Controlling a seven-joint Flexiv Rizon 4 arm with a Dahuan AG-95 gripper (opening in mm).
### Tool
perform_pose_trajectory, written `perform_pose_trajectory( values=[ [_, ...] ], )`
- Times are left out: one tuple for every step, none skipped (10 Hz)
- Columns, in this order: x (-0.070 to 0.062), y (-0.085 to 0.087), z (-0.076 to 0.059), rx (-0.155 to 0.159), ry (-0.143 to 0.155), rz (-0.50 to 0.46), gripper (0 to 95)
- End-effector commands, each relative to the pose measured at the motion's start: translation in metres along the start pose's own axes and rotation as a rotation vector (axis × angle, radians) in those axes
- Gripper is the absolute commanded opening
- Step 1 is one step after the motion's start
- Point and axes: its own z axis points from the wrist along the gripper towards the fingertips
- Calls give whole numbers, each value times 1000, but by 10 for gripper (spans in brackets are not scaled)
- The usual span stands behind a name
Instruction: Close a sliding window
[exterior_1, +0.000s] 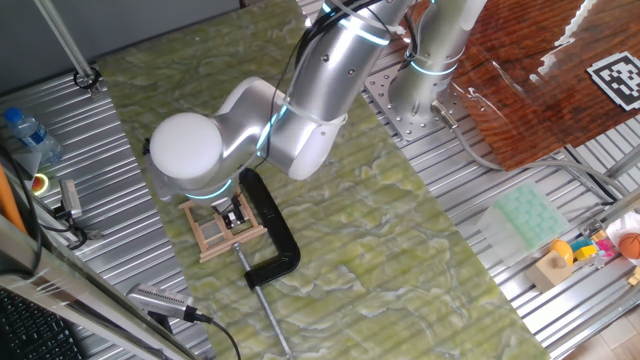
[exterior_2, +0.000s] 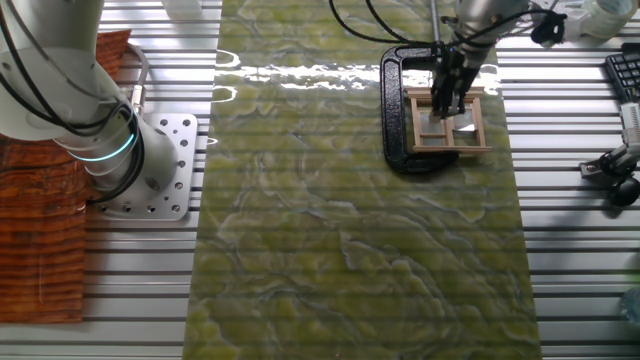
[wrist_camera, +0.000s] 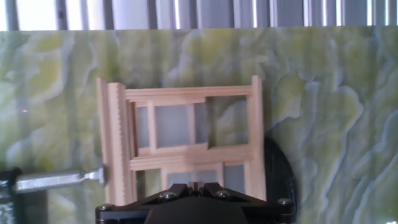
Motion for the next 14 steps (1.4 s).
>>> perform_pose_trajectory(
  values=[
    [1, -10, 0, 0, -4, -12, 0],
    [1, -16, -2, 0, -3, -19, 0],
    [0, -18, -3, 1, -3, -22, 0],
    [0, -23, -2, 0, -2, -30, 0],
    [1, -24, -1, -1, -2, -32, 0],
    [3, -25, 1, 0, -2, -32, 0],
    [4, -26, 2, 0, -2, -34, 0],
    [6, -27, 4, 0, -2, -35, 0],
    [7, -28, 5, 0, -2, -39, 0],
    [8, -28, 6, 1, -2, -40, 0],
    [8, -28, 6, 1, -2, -40, 0],
    [9, -28, 7, 1, -2, -40, 0],
    [9, -28, 8, 0, -2, -39, 0],
    [9, -28, 9, 1, -3, -39, 0]
  ],
)
